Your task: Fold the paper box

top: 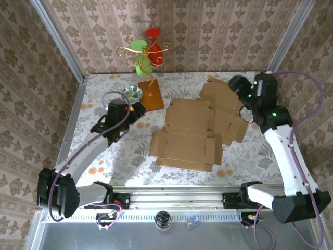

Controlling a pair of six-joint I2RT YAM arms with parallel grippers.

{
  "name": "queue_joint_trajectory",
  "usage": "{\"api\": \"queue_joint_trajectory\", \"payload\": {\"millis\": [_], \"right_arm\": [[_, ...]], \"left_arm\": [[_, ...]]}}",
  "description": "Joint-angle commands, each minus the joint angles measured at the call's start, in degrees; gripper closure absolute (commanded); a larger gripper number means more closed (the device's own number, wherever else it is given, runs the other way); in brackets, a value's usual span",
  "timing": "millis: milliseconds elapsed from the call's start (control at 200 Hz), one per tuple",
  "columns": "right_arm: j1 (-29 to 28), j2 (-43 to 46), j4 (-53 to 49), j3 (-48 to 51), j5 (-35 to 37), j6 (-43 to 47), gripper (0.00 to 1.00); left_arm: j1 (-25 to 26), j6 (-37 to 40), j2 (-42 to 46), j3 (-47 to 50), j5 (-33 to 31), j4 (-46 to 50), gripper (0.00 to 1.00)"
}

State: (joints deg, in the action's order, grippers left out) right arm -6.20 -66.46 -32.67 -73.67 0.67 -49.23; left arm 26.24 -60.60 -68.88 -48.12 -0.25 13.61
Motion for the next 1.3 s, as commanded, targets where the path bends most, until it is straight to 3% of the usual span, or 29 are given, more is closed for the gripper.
{"api": "queue_joint_trajectory", "payload": {"millis": [0, 150, 335, 520, 750, 1205, 1295], "right_arm": [[-3.55, 1.99, -12.77, 2.26, -8.62, -6.41, 0.29], [-11.43, 5.72, -11.34, 9.92, -9.41, -9.56, 0.33], [-13.8, 6.78, -8.2, 16.2, -14.66, -12.16, 0.34], [-14.0, 8.5, -5.6, 18.79, -17.07, -12.75, 0.33], [-14.37, 10.2, -1.32, 22.34, -20.06, -14.29, 0.33], [-14.53, 9.68, -1.1, 22.75, -21.11, -14.05, 0.33], [-14.43, 9.85, -0.55, 23.76, -21.22, -14.99, 0.33]], "left_arm": [[6.62, -18.95, 2.95, 3.89, 2.53, 8.36, 0.11], [16.28, -35.39, 2.91, 13.41, 1.8, -3.63, 0.33], [22.75, -43.36, -0.45, 16.32, 0.55, -7.34, 0.35], [28.39, -53.71, 2.4, 21.46, -4.82, -6.61, 0.4], [28.07, -54.24, -0.71, 25.66, -12.55, -20.31, 0.47], [27.67, -53.28, -5.68, 26.18, -13.27, -25.95, 0.56], [27.2, -52.31, -7.35, 27.24, -13.11, -29.87, 0.65]]}}
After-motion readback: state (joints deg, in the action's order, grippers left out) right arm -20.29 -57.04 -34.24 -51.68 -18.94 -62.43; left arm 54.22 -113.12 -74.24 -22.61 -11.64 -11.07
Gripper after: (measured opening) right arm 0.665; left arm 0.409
